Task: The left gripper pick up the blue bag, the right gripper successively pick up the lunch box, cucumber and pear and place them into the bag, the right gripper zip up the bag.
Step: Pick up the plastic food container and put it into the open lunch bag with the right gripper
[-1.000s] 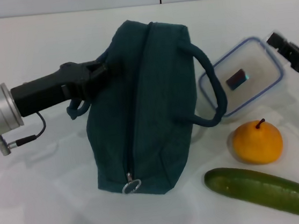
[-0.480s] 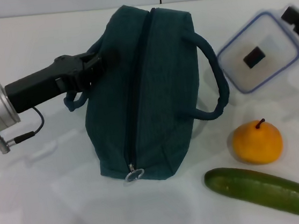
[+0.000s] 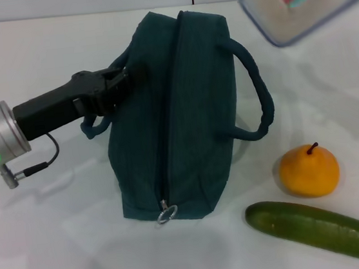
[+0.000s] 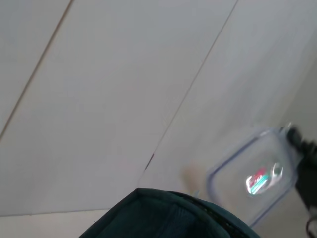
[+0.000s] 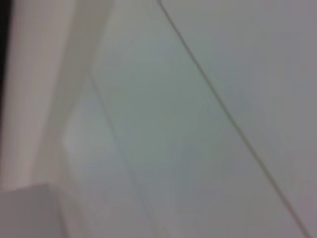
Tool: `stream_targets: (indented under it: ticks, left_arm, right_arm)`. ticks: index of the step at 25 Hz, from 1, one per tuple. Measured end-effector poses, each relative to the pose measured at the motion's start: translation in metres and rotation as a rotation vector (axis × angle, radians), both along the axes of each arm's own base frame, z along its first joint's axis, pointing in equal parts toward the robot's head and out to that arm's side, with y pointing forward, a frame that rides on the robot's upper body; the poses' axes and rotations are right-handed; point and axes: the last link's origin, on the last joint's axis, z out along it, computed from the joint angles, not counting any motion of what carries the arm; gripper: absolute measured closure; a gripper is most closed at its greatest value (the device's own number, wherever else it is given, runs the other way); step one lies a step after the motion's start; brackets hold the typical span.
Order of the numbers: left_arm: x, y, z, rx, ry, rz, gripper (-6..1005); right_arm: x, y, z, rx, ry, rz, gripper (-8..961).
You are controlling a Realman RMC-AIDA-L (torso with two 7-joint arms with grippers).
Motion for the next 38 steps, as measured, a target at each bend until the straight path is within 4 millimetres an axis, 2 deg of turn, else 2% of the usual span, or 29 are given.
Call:
stream_targets:
  ticks: [4, 10, 11, 12, 16, 19, 24, 32, 38]
  left_arm:
    - [0.001, 0.001, -0.002, -0.001, 0.006, -0.011, 955]
    - [0.006, 0.004, -0.002, -0.002, 0.010, -0.028, 956]
    - [0.006, 0.005, -0.002, -0.002, 0.010, -0.030, 956]
    - [0.007, 0.006, -0.002, -0.001, 0.012, -0.033, 956]
    - [0.007, 0.007, -0.002, 0.005, 0.019, -0.035, 956]
    - [0.007, 0.007, -0.002, 0.008, 0.023, -0.038, 956]
    - [0.005, 0.007, 0.000, 0.020, 0.022, -0.033, 955]
    - [0.003, 0.007, 0.001, 0.026, 0.030, -0.029, 955]
    - [0.003, 0.007, 0.001, 0.025, 0.030, -0.031, 955]
  right_arm:
    - [-0.035, 0.012, 0.005, -0.055, 0.047, 0.129, 858]
    - [-0.090, 0.032, 0.000, -0.109, 0.053, 0.265, 859]
    - [-0.090, 0.032, 0.000, -0.109, 0.053, 0.265, 859]
    - [-0.110, 0.038, -0.006, -0.135, 0.026, 0.309, 859]
    - [-0.121, 0.041, -0.016, -0.168, -0.018, 0.321, 859]
    - [-0.121, 0.044, -0.023, -0.186, -0.058, 0.303, 858]
    - [-0.107, 0.039, -0.027, -0.201, -0.075, 0.273, 858]
    - [-0.061, 0.022, -0.026, -0.223, -0.164, 0.206, 858]
    - [-0.050, 0.018, -0.028, -0.237, -0.192, 0.182, 858]
